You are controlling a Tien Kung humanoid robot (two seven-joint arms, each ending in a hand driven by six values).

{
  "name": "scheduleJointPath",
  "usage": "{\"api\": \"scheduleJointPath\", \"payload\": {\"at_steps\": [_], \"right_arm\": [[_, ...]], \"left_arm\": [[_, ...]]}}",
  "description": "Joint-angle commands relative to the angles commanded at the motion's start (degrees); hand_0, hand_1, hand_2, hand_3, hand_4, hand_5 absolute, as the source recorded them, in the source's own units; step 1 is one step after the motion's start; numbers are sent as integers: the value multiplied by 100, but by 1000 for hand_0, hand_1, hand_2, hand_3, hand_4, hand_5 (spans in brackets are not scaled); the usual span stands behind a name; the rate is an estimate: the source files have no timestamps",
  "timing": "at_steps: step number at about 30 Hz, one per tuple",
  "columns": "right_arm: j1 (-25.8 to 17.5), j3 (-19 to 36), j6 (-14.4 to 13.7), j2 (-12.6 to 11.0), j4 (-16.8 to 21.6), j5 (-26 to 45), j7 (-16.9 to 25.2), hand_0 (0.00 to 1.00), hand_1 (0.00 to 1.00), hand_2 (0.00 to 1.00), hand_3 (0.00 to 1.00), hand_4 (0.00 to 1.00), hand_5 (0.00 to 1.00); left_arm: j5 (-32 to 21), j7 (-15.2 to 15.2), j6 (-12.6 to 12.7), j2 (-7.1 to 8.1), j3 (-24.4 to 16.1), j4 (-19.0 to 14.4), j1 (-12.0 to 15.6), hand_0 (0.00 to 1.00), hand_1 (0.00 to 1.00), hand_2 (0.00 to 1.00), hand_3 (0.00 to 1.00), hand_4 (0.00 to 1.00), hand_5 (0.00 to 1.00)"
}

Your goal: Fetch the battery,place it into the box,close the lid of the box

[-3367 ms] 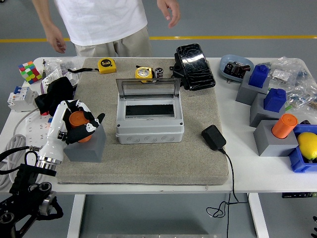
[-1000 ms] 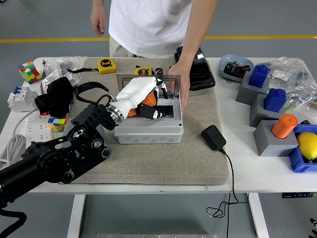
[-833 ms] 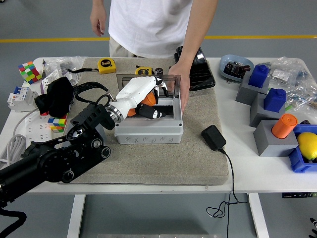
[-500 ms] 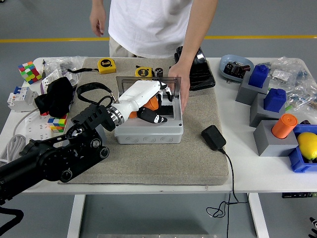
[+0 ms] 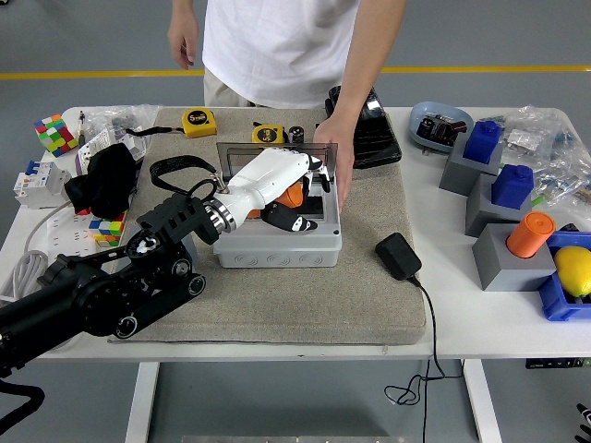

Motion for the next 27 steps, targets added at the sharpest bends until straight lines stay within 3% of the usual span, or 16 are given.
{"api": "scheduleJointPath", "payload": {"at_steps": [14,15,20,21,26,27], "right_arm": [[-12,-4,-21,-1,21,-34,12,626,652,643,536,954,422],[-13,4,-24,1,24,-40,15,626,652,643,536,954,422],[-19,8,-14,7,20,-43,15,626,652,643,536,954,422],[-20,11,-15,9,21,-46,16,627,651,643,536,955,422],[-20,19,-22,8,24,-54,16,627,651,643,536,955,422],[-20,20,-23,8,25,-55,18,627,652,643,536,954,421]], "left_arm": [[-149,199,-36,-53,-141,321,-66,167,186,280,459,998,105],[-163,182,-23,-55,-158,326,-65,232,323,356,494,998,168],[-201,37,9,-59,-207,306,-48,232,323,356,494,998,168],[-195,5,12,-61,-215,298,-37,461,568,563,574,998,378],[-198,-37,-29,-69,-223,307,-15,461,568,563,574,998,378],[-202,-29,-40,-69,-224,311,-11,517,611,611,632,998,442]]}}
